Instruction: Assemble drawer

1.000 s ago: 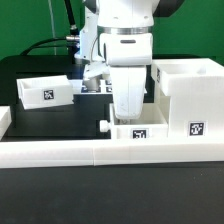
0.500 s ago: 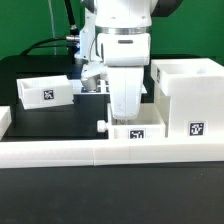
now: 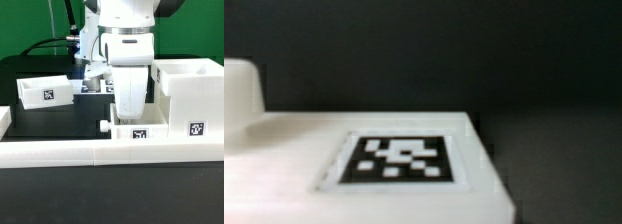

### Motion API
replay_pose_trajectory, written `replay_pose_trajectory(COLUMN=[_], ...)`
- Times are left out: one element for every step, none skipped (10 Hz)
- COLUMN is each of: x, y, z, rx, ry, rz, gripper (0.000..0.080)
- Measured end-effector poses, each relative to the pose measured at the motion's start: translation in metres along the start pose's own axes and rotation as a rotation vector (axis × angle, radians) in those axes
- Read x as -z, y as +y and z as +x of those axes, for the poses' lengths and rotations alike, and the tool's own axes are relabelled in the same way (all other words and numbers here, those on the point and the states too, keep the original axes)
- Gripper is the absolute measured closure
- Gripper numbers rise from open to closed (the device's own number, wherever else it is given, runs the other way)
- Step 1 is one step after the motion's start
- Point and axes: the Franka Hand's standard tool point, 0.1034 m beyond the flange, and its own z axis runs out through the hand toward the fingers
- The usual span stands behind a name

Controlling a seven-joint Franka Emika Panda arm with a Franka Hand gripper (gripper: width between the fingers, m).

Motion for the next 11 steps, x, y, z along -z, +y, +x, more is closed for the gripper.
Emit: replay_pose_trajectory(x=[-0.0001, -0.0002, -0.0002, -0.0002, -0.0003, -0.0003, -0.0003, -0.0002, -0.0002, -0.0001, 0.0000], y=[-0.0002, -0.0003, -0.0003, -0.0008, -0.0009, -0.0014, -0.0015, -0.0015, -0.0016, -0.0017, -0.0016], z=[-0.0011, -0.0015, -0.0015, -0.0019, -0.0014, -0.0002, 0.0000, 0.0006, 0.0007, 0.0008, -0.0006], rx=[-0.003, -0.003, -0.003, -0.004, -0.002, 0.001, -0.002, -0.006, -0.007, -0.007, -0.011], ry=[-0.001, -0.001, -0.001, -0.002, -0.002, -0.001, -0.001, -0.001, -0.001, -0.002, -0.002], rz=[0.003, 0.003, 0.003, 0.008, 0.007, 0.002, 0.002, 0.002, 0.004, 0.008, 0.008], gripper=[0.0757, 0.0757, 0.0757, 0.0757, 0.0757, 0.0757, 0.0757, 0.0757, 0.0757, 0.0757, 0.0757])
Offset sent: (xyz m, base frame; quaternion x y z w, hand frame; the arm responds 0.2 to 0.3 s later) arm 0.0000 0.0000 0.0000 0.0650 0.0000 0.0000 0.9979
